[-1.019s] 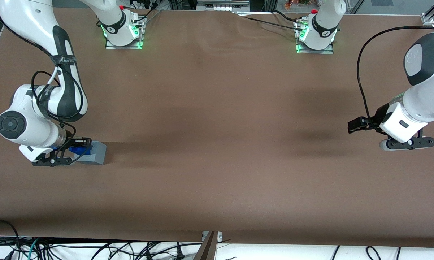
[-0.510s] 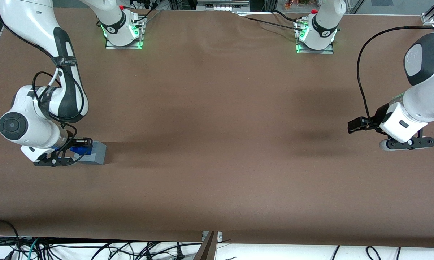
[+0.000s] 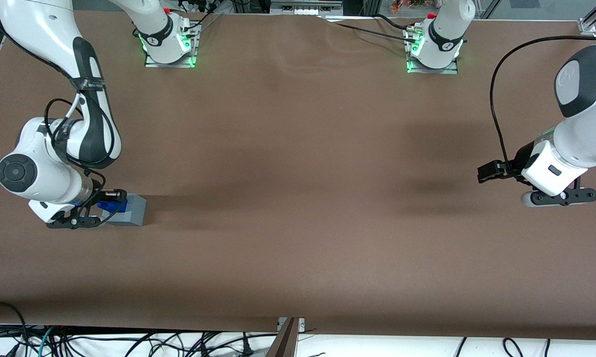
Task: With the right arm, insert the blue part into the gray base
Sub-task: 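Align the blue block with the gray base's square hole, then push the blue block down into the gray base's hole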
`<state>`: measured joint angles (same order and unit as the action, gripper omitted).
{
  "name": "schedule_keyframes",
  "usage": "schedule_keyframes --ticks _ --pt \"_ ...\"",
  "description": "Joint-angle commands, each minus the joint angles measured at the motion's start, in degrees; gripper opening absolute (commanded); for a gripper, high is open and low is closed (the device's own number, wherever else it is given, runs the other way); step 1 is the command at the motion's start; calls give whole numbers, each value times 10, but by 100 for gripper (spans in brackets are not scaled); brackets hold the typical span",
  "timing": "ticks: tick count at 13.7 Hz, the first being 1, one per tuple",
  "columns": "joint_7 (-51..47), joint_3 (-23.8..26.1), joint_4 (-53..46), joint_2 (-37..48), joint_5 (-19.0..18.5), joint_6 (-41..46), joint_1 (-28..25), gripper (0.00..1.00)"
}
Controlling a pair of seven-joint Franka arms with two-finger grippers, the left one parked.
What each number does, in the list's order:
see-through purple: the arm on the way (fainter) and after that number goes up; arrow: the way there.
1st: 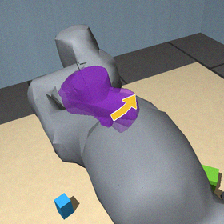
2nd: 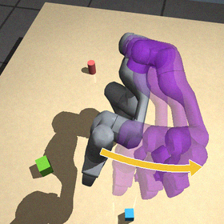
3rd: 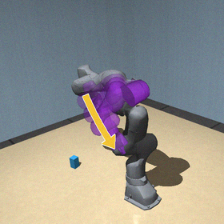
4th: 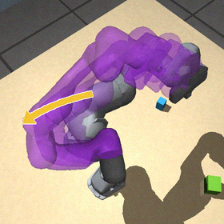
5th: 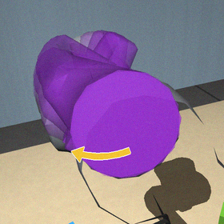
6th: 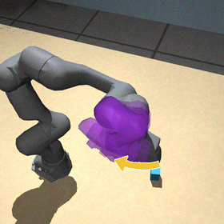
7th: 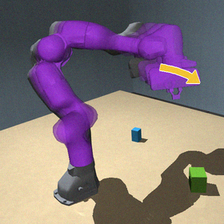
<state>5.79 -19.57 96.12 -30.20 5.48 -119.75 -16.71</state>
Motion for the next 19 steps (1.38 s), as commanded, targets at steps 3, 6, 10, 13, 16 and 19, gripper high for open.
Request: schedule_keyframes --ticks 3,6,10,13,16,19 --pt "17 5 -8 -8 23 4 9 18" --pt "35 4 -8 -9 23 4 10 18" --pt "48 4 -11 -13 20 3 13 19" --pt "47 4 -12 -16 21 1 13 19" --pt "47 4 -12 -20 23 -5 13 19" --pt "48 4 -12 -21 23 -9 14 19"
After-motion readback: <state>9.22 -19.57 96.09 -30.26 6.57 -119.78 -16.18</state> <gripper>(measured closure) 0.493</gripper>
